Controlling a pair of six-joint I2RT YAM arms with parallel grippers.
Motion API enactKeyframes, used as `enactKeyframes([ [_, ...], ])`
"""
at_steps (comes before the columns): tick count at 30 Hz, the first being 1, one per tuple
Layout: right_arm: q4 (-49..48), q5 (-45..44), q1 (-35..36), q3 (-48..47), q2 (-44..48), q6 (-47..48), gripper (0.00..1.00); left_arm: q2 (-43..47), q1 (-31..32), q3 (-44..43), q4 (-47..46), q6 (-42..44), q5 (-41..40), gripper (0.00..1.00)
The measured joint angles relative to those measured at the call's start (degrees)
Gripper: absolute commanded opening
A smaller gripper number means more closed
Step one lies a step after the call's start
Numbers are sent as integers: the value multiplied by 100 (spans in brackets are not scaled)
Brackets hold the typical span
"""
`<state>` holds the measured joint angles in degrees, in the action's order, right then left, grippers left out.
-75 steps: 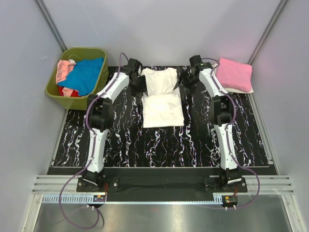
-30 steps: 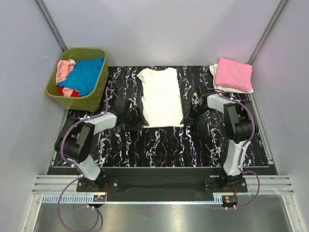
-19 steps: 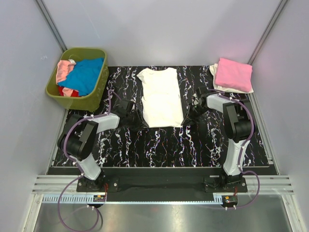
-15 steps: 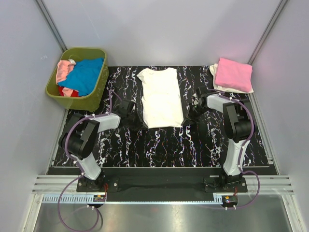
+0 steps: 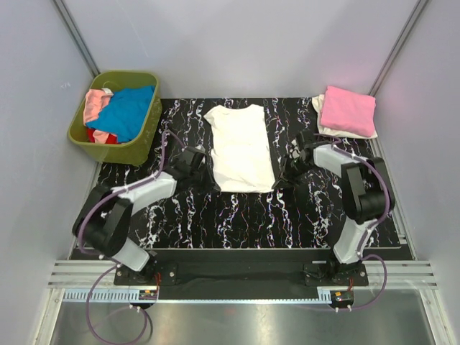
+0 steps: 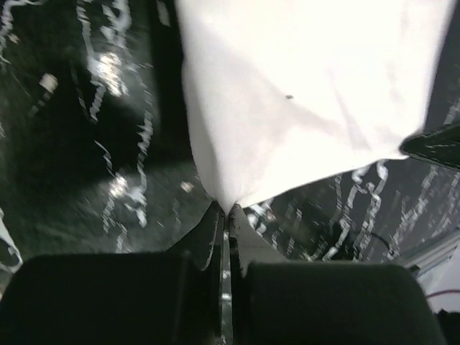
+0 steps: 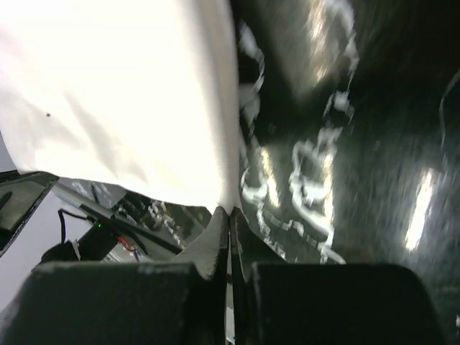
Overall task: Fold and stack the t-shirts
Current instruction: Fold the tshirt
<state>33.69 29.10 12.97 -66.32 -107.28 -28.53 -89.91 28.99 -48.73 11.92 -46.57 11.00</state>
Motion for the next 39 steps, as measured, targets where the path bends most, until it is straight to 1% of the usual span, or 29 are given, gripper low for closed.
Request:
enactKeyframes([
  [3,63,39,20,345,769,-83,0,695,271,11,293,-37,-133,0],
  [6,140,68,96,710,1749,-254,0,1425,627,55,632,-157,-308,0],
  [12,577,173,520,1276,3620,-745,0,2756,1379,201,1596,-542,-575,0],
  [15,896,195,654,1427,4295,-992,0,3276,1613,195,2122,-726,-704,0],
  [19,1309,151,660,1405,4828,-1226,0,3641,1709,63,2837,-859,-841,1],
  [24,1657,-31,660,951,4725,-1272,0,3543,1709,-468,3386,-798,-1027,2],
  [30,1722,-439,658,339,4207,-1172,0,2865,1598,-1064,3495,-533,-1106,2],
  [35,1742,-702,634,-120,3657,-997,0,2304,1165,-1375,3482,-260,-964,2],
  [39,1714,-728,494,-372,3263,-868,0,1912,752,-1635,3438,-17,-715,2],
])
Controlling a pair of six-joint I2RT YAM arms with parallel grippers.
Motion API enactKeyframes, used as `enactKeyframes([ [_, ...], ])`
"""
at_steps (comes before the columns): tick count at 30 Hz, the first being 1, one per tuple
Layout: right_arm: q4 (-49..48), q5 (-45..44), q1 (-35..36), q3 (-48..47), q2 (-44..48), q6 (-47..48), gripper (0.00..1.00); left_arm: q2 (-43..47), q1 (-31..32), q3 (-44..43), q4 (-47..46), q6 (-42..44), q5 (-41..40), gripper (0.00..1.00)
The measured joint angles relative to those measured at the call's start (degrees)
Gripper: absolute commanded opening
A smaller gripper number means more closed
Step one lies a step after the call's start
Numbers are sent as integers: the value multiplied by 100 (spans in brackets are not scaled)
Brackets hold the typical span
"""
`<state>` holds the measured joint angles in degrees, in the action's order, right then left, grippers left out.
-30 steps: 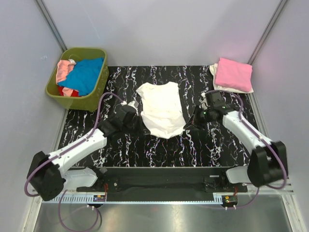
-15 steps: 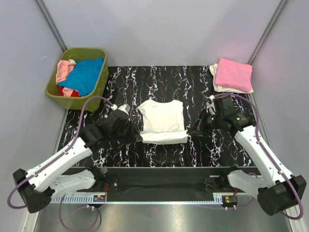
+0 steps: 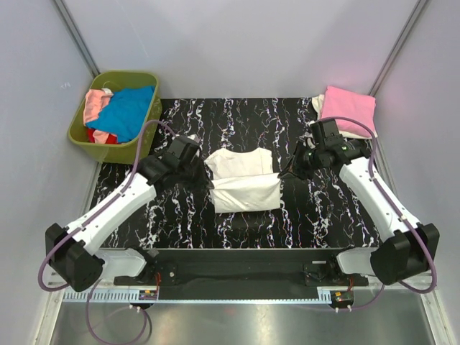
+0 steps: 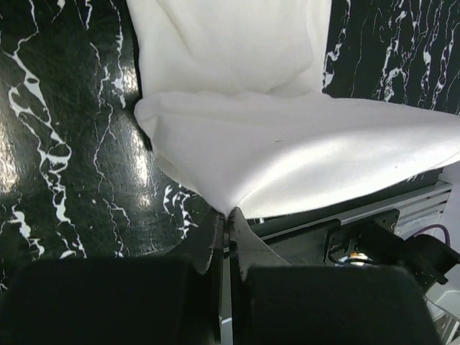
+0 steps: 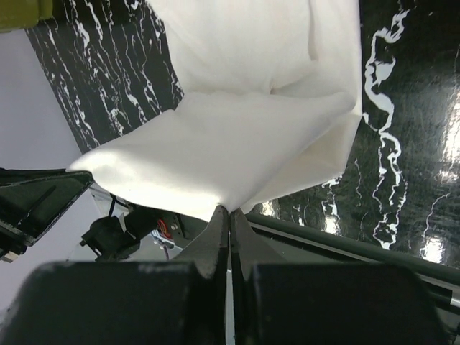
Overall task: Fold and stack the t-shirts
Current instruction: Fold the tshirt
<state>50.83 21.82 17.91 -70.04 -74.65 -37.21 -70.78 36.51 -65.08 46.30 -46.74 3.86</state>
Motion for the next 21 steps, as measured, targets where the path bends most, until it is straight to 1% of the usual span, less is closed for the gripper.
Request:
enactKeyframes([
  [8,-192,39,-275,-503,-992,188,0,-846,-734,-280,-297,511,748,2],
  [11,-278,55,-319,-796,-1438,256,0,-1290,-957,-588,-289,761,960,2],
  [21,-422,94,-706,-2236,-2833,369,0,-3136,-1414,-2664,-114,1515,1270,1],
])
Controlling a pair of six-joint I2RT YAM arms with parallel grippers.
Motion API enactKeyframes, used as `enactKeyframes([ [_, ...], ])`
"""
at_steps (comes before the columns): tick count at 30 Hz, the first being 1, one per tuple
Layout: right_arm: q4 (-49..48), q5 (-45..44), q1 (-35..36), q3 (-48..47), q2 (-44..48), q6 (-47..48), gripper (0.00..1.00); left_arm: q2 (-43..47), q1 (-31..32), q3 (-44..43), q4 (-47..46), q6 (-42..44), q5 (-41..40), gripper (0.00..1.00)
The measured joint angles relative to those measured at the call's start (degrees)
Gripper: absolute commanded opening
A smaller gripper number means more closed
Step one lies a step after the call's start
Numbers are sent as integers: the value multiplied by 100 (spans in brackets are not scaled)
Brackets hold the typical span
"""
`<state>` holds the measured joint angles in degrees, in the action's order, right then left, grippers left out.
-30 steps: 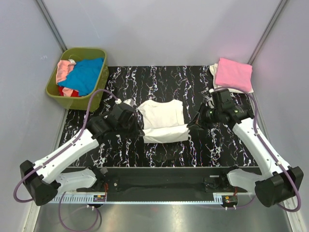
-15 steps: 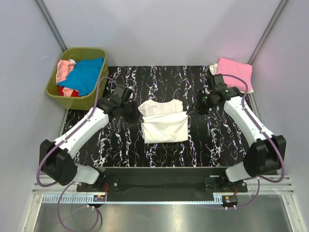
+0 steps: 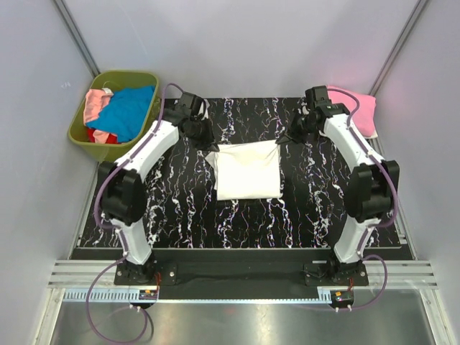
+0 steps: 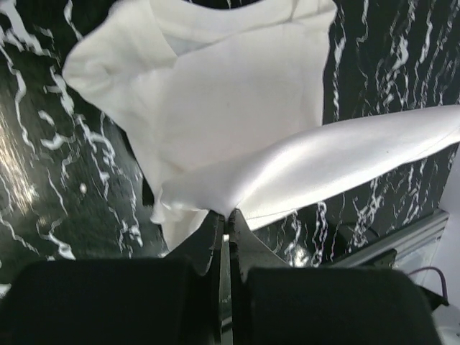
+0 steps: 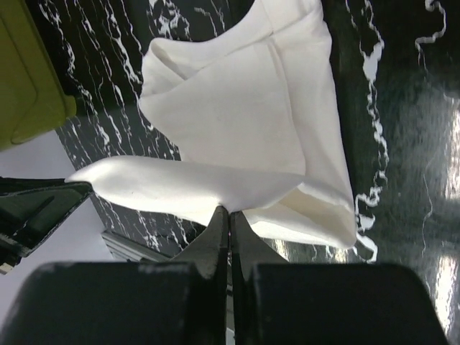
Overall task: Fold and stack the t-shirts
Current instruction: Fold the tshirt
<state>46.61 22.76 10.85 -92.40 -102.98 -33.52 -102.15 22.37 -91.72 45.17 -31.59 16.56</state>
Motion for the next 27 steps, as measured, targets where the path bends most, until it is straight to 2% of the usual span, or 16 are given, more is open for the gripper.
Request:
enactKeyframes([
  [2,-52,50,-37,-363,-411,9,3,-472,-111,-380,26,94,42,7],
  [3,-72,79,-46,-535,-643,9,11,-732,-173,-599,83,142,66,8],
  [4,-101,94,-50,-702,-879,4,36,-1008,-232,-820,125,179,79,8],
  [5,-111,107,-52,-855,-1099,-26,47,-1314,-289,-1080,203,205,87,15],
  [8,-240,208,-76,-1464,-1980,-9,67,-2153,-422,-1858,407,302,107,38],
  [9,-267,245,-92,-1661,-2275,-28,68,-2481,-479,-2186,459,297,118,51],
  [13,-321,376,-179,-2295,-3136,-39,70,-3211,-688,-2949,645,267,219,61],
  [14,-328,382,-201,-2304,-3189,-35,73,-3274,-756,-3045,654,264,238,69],
  [15,-334,385,-227,-2251,-3189,-26,73,-3279,-822,-3062,662,264,251,72],
  [19,-651,398,-345,-1655,-2809,35,76,-3036,-1012,-2942,667,297,214,71],
  [25,-1268,730,-619,-190,-1976,81,73,-1692,-1001,-1255,188,361,170,55],
  [27,-1532,898,-671,170,-1886,74,72,-1429,-861,-960,39,380,201,53],
])
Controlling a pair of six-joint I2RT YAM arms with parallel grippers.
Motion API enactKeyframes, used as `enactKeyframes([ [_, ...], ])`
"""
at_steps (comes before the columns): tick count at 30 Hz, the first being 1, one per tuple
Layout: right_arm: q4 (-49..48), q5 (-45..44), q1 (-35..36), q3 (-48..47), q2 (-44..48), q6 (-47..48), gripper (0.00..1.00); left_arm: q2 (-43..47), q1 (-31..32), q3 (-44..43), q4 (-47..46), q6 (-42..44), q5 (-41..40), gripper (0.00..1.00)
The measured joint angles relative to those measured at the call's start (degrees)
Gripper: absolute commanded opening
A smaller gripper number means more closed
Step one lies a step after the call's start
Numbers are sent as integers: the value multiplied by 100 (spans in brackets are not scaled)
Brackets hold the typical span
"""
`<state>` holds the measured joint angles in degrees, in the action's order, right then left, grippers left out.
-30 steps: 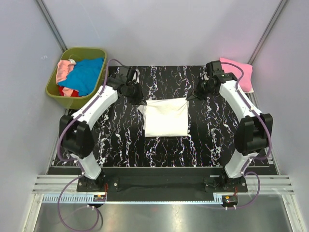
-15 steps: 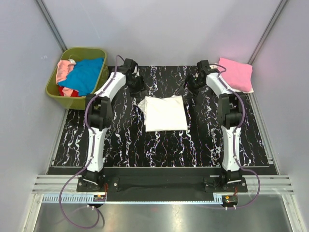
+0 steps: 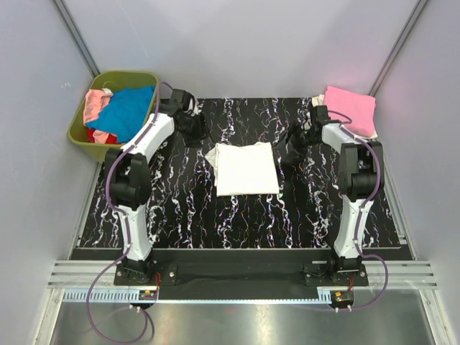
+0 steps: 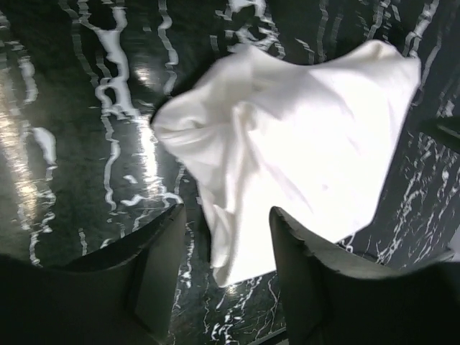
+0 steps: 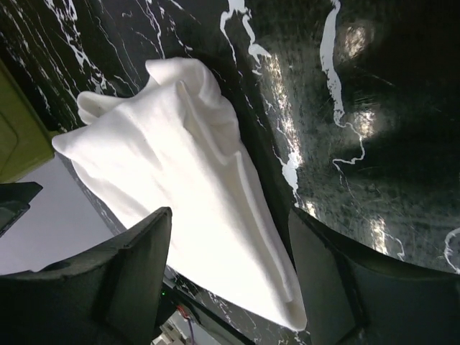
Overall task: Fold and stack the t-shirts
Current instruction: Fold the tshirt
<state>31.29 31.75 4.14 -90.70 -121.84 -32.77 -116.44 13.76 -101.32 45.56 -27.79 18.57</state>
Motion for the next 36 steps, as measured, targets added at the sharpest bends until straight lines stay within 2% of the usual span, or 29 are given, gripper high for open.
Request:
enactKeyframes([
  [4,-428,341,4,562,28,-22,71,-37,339,-24,-306,44,103,52],
  [9,-656,546,22,918,125,-11,71,-562,651,-551,-527,42,297,48],
  [20,-822,566,22,940,422,149,73,-1670,393,-643,-649,94,356,45],
  [24,-907,573,22,940,420,146,73,-1674,304,-669,-647,168,380,48],
  [28,-1064,592,22,999,420,129,73,-1670,291,-824,-455,323,317,59],
  [32,-1165,590,22,1191,420,98,73,-1582,356,-1128,-74,444,50,62],
  [36,-1241,590,22,1416,420,44,73,-1008,476,-1143,173,492,-249,60],
])
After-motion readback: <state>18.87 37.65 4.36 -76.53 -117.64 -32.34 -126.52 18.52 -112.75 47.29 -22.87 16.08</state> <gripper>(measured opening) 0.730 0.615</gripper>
